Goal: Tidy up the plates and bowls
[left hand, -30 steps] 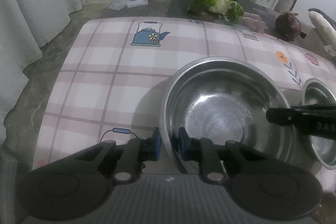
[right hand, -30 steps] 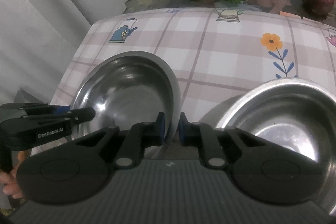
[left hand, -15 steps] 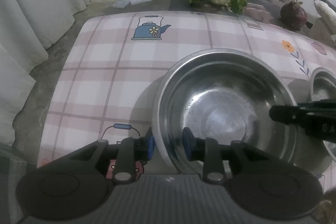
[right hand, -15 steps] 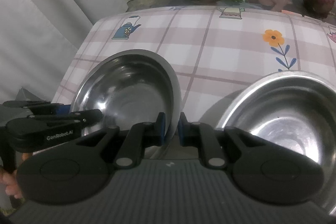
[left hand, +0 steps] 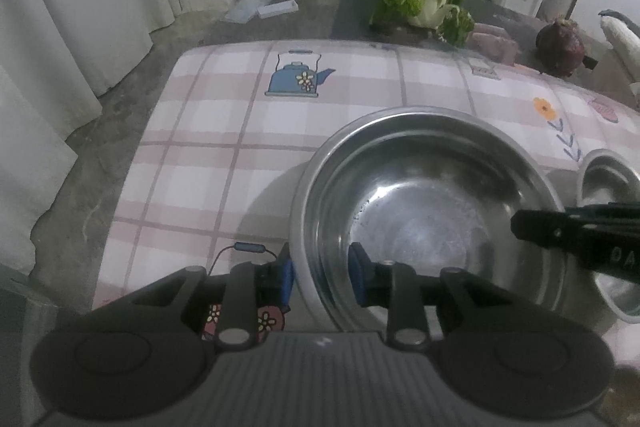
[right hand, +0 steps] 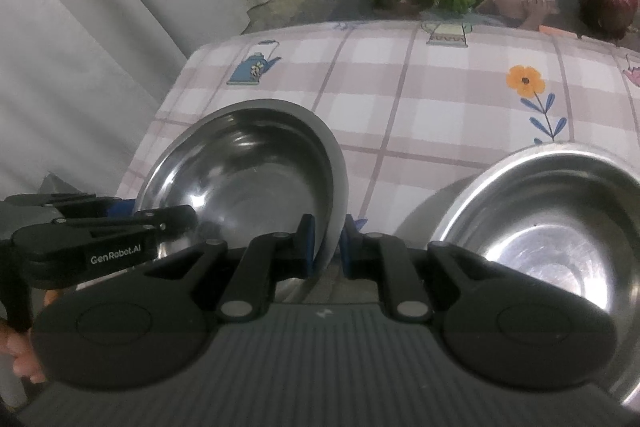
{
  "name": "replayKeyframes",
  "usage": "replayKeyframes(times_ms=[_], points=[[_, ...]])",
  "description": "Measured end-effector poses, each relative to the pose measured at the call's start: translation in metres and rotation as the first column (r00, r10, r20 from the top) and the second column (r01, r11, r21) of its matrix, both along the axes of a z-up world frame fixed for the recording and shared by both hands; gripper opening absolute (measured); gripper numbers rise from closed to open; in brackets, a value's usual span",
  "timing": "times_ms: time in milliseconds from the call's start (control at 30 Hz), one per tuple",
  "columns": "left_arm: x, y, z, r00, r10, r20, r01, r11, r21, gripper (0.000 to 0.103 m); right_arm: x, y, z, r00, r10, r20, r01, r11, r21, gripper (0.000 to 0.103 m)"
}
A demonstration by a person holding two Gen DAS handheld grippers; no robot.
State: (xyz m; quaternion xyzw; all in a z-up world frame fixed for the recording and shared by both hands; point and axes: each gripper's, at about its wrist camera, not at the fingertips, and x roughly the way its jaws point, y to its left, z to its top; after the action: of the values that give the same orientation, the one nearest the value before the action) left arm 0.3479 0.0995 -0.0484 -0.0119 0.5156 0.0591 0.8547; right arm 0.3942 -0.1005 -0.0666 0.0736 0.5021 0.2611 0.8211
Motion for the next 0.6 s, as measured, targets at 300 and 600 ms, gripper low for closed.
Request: replayKeyframes(times_ms=[300,600], points=[[-0.013,-0.025,0.042,0.996,-0.041,0.075,0.040,0.999,0.013,0.028,-0.015,-0.030,0.032,0.998,-0.036,0.045,0.033,0.998,0.062,0.012],[-0.011,-0.098,0.065,0.981,-0.155,0.120,0.153,0.988,0.021,0.028,-0.035,-0.104,0.045,0.988,-0.139,0.058,0.133,0.986,0.097,0.013]])
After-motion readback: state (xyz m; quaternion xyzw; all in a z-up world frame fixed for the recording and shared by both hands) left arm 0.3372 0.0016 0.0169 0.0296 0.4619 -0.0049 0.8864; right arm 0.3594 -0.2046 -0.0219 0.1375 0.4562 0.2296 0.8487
